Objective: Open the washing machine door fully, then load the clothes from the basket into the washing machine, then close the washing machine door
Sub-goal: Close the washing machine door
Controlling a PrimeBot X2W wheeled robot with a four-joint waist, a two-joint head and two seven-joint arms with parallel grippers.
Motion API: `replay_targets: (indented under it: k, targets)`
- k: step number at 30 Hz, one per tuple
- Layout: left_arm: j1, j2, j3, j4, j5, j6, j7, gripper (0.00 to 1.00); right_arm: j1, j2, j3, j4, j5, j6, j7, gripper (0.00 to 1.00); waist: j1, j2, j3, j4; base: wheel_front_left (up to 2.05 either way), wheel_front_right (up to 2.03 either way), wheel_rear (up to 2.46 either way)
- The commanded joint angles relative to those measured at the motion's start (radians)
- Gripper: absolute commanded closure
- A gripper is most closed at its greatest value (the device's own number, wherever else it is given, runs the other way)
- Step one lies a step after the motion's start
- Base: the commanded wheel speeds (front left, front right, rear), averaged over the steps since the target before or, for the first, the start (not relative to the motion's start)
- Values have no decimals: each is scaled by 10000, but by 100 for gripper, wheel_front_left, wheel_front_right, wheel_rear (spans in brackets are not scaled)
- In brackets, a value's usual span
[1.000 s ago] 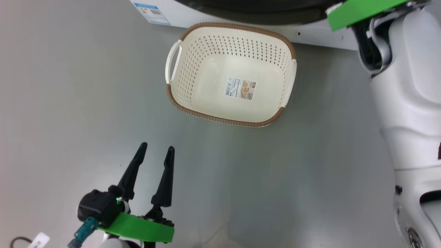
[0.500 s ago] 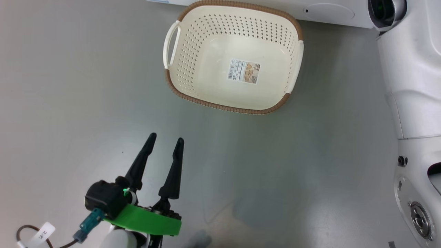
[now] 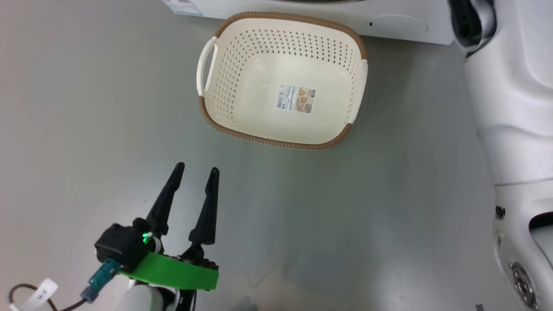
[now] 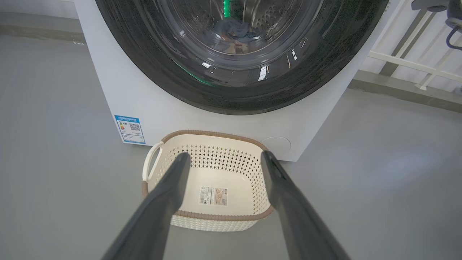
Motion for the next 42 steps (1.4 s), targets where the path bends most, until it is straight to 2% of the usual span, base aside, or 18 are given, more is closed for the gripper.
replay_targets:
  k: [1, 19, 28, 29, 32, 33, 42]
  targets:
    - [-17, 196, 428, -145, 13, 79, -82, 0, 273, 373, 262, -334, 233, -57, -39, 100, 0, -1, -149, -145, 0, 0, 0]
    - [572, 196, 1654, 59, 586, 18, -82, 0, 2863, 345, 1852, -953, 1856, -57, -39, 100, 0, -1, -1894, -1207, 0, 0, 0]
    - [1086, 196, 2352, 55, 725, -14, -82, 0, 4260, 112, 2253, -1296, 2185, -57, -39, 100, 0, -1, -2874, -1823, 0, 0, 0]
    - [1163, 196, 2434, 53, 745, -19, -82, 0, 4430, 95, 2312, -1307, 2223, -57, -39, 93, 0, -1, -2990, -1904, 0, 0, 0]
    - [1374, 196, 2667, 3, 817, -31, -82, 0, 4926, 43, 2403, -1417, 2289, -57, -39, 51, 0, -1, -3309, -2145, 0, 0, 0]
    - [1445, 196, 2741, -9, 840, -34, -82, 0, 5101, 16, 2444, -1462, 2264, -57, -39, 0, 0, -1, -3416, -2220, 0, 0, 0]
    - [1973, 196, 3276, -20, 1125, -44, -82, 0, 6565, -243, 2364, -1852, 2355, -57, -39, 0, 0, -1, -4148, -2779, 0, 0, 0]
